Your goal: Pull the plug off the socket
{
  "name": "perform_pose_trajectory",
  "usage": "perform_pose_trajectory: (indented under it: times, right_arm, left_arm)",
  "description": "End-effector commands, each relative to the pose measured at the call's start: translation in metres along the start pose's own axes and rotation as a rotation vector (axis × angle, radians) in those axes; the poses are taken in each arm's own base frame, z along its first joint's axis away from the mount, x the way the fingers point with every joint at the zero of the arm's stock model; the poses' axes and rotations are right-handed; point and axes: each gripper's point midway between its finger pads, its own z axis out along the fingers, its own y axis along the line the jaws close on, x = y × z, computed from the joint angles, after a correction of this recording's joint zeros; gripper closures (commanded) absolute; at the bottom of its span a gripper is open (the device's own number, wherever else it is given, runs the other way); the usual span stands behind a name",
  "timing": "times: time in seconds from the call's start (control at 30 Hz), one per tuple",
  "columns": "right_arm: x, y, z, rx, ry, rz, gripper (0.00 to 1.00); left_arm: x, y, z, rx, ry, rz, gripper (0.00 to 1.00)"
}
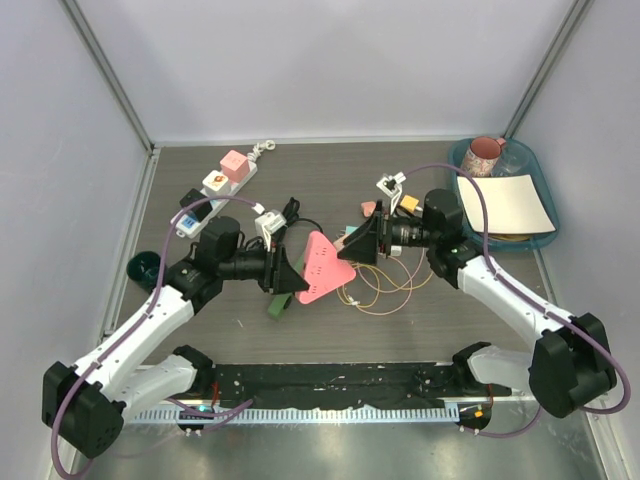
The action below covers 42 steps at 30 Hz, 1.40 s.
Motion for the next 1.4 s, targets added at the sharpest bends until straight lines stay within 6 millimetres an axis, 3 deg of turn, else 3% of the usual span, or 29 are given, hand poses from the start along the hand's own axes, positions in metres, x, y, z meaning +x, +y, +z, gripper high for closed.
perform_pose_trajectory:
  times: [0.0,0.1,0.27,0.37,0.4,0.47,0.57,0.6,0.63,0.73,0.77,0.87,0.93,1.1,1.17,1.2,1.27,1.33,1.37]
  right_arm:
    - [-0.007,0.034,0.011,-0.15,0.039,-0.097,0.15]
    - [-0.011,0.034,0.018,-0.15,0.049,-0.103,0.15]
    - [-0.001,0.032,0.024,-0.191,0.1,-0.06,0.17]
    - [0.001,0.04,0.022,-0.215,0.086,-0.054,0.37]
    - [0.001,0.039,0.021,-0.206,0.075,-0.062,0.59]
    - [0.011,0.037,0.017,-0.195,0.07,-0.048,0.71]
    - [0.011,0.041,0.016,-0.213,0.053,-0.016,0.87]
    - [0.01,0.041,0.017,-0.205,0.046,-0.002,0.97]
    - [0.008,0.041,0.017,-0.194,0.039,0.01,0.99]
    - [0.003,0.042,0.011,-0.139,-0.027,0.032,0.99]
    - [-0.002,0.045,0.007,-0.129,-0.055,0.029,0.99]
    - [-0.012,0.052,-0.003,-0.087,-0.141,0.018,0.99]
    - [-0.019,0.047,-0.012,-0.004,-0.194,-0.026,0.99]
    - [-0.021,0.022,-0.032,0.179,-0.224,-0.035,0.99]
    - [-0.031,0.006,-0.045,0.287,-0.281,-0.036,0.99]
    - [-0.027,-0.004,-0.052,0.343,-0.283,-0.017,0.99]
    - [-0.028,-0.032,-0.074,0.515,-0.354,-0.011,0.99]
    - [-0.021,-0.045,-0.099,0.648,-0.399,0.019,0.99]
    - [-0.018,-0.062,-0.121,0.784,-0.441,0.067,0.99]
  left_arm:
    - [-0.013,-0.03,-0.002,0.159,-0.032,0.057,1.0]
    - [-0.014,-0.037,-0.003,0.199,-0.032,0.064,1.0]
    - [-0.012,-0.041,-0.004,0.222,-0.033,0.066,1.0]
    - [-0.011,-0.04,-0.003,0.22,-0.029,0.061,1.0]
    - [-0.012,-0.039,-0.002,0.217,-0.03,0.059,1.0]
    - [-0.011,-0.037,-0.001,0.204,-0.014,0.039,1.0]
    - [-0.013,-0.038,0.0,0.216,-0.018,0.034,1.0]
    - [-0.014,-0.038,0.0,0.214,-0.023,0.032,0.99]
    - [-0.015,-0.034,0.002,0.194,-0.03,0.026,0.97]
    - [-0.017,-0.027,0.005,0.158,-0.031,0.009,0.79]
    - [-0.017,-0.024,0.006,0.141,-0.032,0.0,0.63]
    - [-0.02,-0.018,0.006,0.1,-0.052,-0.001,0.28]
    - [-0.024,-0.019,0.003,0.09,-0.069,0.025,0.01]
    - [-0.027,-0.018,-0.002,0.059,-0.085,0.062,0.0]
    - [-0.027,-0.02,-0.004,0.059,-0.093,0.071,0.0]
    - [-0.027,-0.019,-0.004,0.056,-0.092,0.067,0.0]
    - [-0.027,-0.017,-0.005,0.042,-0.095,0.061,0.0]
    - [-0.029,-0.015,-0.005,0.022,-0.102,0.061,0.0]
    - [-0.027,-0.012,-0.006,0.006,-0.097,0.06,0.0]
